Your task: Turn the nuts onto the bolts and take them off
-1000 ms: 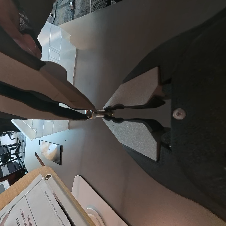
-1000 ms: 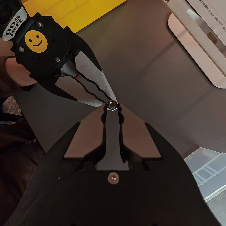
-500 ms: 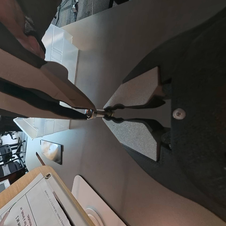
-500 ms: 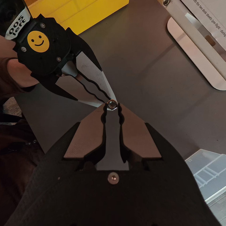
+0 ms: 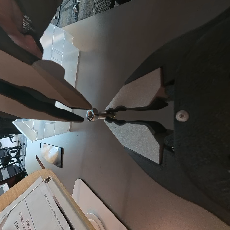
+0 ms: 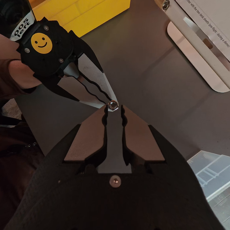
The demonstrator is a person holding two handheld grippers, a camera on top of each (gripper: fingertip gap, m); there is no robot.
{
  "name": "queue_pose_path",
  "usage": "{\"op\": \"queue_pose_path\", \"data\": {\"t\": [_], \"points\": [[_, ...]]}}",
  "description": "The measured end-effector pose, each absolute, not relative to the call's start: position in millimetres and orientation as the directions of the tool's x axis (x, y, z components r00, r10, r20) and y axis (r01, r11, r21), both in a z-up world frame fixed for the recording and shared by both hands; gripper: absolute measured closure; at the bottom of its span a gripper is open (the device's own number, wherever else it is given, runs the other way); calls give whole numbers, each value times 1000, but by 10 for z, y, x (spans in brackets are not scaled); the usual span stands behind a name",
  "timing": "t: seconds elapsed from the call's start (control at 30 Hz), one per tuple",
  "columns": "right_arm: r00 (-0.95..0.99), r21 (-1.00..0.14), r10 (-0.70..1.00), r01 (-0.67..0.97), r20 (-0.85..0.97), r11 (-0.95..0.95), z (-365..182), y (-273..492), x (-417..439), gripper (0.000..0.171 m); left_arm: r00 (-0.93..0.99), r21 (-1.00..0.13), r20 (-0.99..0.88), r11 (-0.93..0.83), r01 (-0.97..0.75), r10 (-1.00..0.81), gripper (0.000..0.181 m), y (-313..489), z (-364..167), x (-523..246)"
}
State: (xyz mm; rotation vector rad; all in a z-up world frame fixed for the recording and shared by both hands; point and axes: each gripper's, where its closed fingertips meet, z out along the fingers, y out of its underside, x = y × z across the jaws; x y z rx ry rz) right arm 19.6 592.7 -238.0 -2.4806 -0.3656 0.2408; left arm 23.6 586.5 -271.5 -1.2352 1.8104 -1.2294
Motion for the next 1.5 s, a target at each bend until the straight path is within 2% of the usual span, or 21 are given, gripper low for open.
{"op": "queue_pose_path", "data": {"t": [0.17, 0.4, 0.63, 0.9, 1.5], "points": [[933, -648, 354, 228, -70, -727, -2253, 5862, 213, 152, -380, -926, 15, 131, -354, -925, 174, 5852, -2716, 229], [829, -717, 559, 377, -21, -586, -2119, 5558, 17, 149, -506, -940, 24, 153, -306, -862, 174, 5623, -2637, 142], [733, -721, 679, 494, 45, -486, -2118, 5347, -107, 146, -614, -946, -15, 210, -247, -789, 173, 5389, -2604, 43], [692, -741, 718, 521, 76, -424, -2103, 5304, -183, 147, -658, -951, -21, 217, -219, -753, 173, 5307, -2571, -17], [667, -687, 738, 583, 99, -435, -2268, 5324, -209, 152, -687, -946, -47, 253, -202, -725, 173, 5226, -2585, -61]]}}
